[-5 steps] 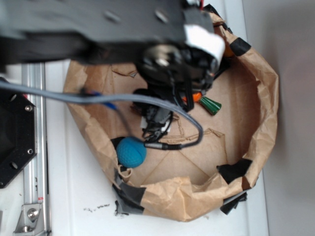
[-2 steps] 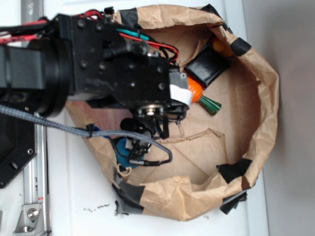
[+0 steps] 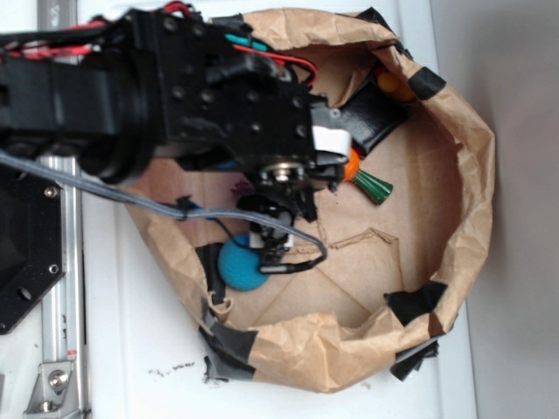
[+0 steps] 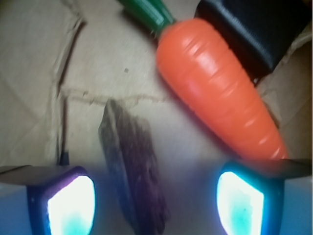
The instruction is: Grab the wood chip.
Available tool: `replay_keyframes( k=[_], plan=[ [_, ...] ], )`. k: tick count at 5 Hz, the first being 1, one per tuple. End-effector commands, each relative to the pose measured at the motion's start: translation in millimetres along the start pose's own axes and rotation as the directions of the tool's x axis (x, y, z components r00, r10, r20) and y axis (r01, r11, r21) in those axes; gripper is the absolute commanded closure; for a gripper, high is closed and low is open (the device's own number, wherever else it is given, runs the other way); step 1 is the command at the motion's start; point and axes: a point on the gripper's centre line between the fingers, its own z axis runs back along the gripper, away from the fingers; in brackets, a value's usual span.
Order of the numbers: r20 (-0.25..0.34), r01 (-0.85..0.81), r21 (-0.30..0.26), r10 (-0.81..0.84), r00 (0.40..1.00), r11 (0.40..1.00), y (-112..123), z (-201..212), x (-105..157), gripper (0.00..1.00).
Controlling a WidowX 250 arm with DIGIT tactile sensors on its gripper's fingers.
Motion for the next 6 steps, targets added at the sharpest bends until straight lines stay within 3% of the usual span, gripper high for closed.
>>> replay_keyframes(
  k=[1, 3, 4, 6],
  plan=[
    [-0.01, -0.037, 0.047, 0.038, 0.999, 0.998, -23, -10, 19, 0.0],
    [-0.065, 0.009, -0.017, -0.011, 0.998, 1.0, -46, -23, 13, 0.0],
    [-0.061, -0.003, -0.025, 0.001, 0.998, 1.0, -47, -21, 1, 1.0],
    [0.027, 0.007, -0.032, -0.006, 1.0, 0.999, -30, 14, -3, 1.0]
  ],
)
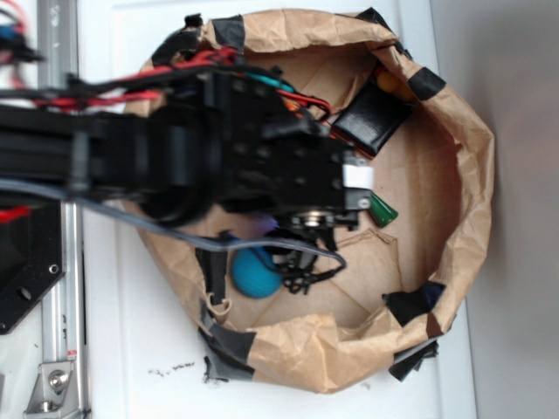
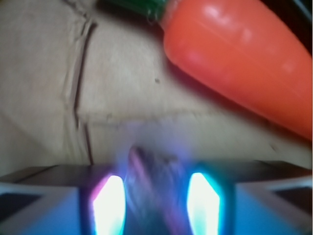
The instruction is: Grab the wood chip.
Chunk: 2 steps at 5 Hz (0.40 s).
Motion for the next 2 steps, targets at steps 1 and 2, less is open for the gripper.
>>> replay_keyframes(
  k=[1, 2],
  plan=[
    [0.086, 0.041, -0.007, -0.04, 0.995, 0.999, 4.4, 35.3, 1.3, 1.0],
    [0.107, 0.041, -0.013, -0.04, 0.993, 0.999, 7.1, 43.4, 1.6, 1.0]
  ],
)
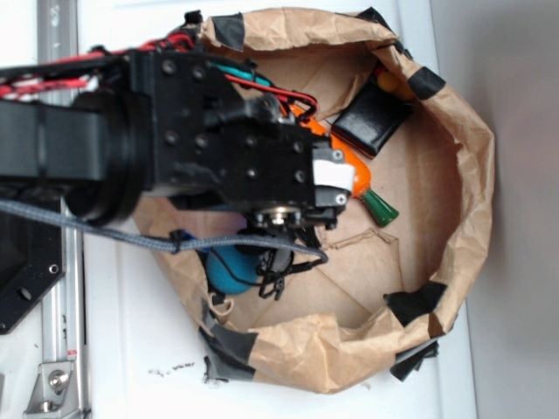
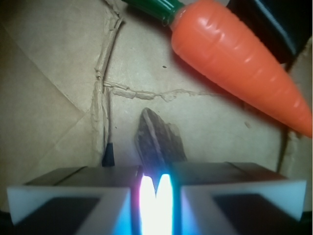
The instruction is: Grab the wood chip.
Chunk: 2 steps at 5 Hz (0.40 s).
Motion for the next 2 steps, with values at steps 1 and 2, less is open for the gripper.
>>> replay_keyframes(
  k=[1, 2],
  plan=[
    [0.099, -0.012, 0.003, 0.012, 0.995, 1.0, 8, 30, 6, 1.0],
    [0.113, 0.011, -0.004, -0.011, 0.994, 1.0, 13, 42, 6, 1.0]
  ],
)
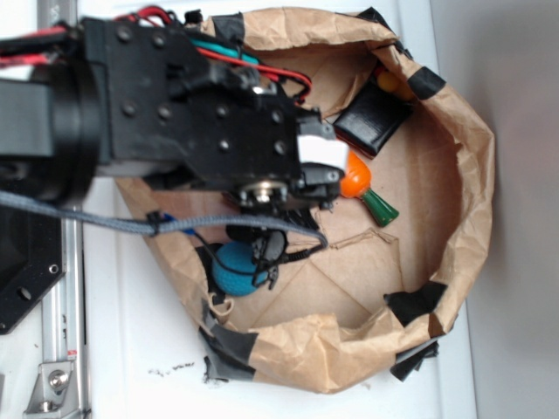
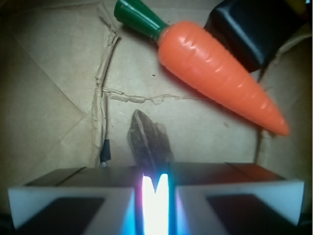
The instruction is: Grab the wood chip.
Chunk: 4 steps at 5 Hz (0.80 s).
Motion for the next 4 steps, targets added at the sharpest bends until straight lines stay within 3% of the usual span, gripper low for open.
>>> replay_keyframes(
  k=[1, 2, 4],
  plan=[
    [0.032, 0.002, -0.011, -0.001, 0.999, 1.0, 7, 5, 7, 0.0],
    [0.043, -0.117, -0.039, 0.119, 0.992, 0.992, 6, -20, 7, 0.0],
    [-0.058, -0.058, -0.06, 0.054, 0.997, 0.997, -13, -58, 15, 0.0]
  ],
)
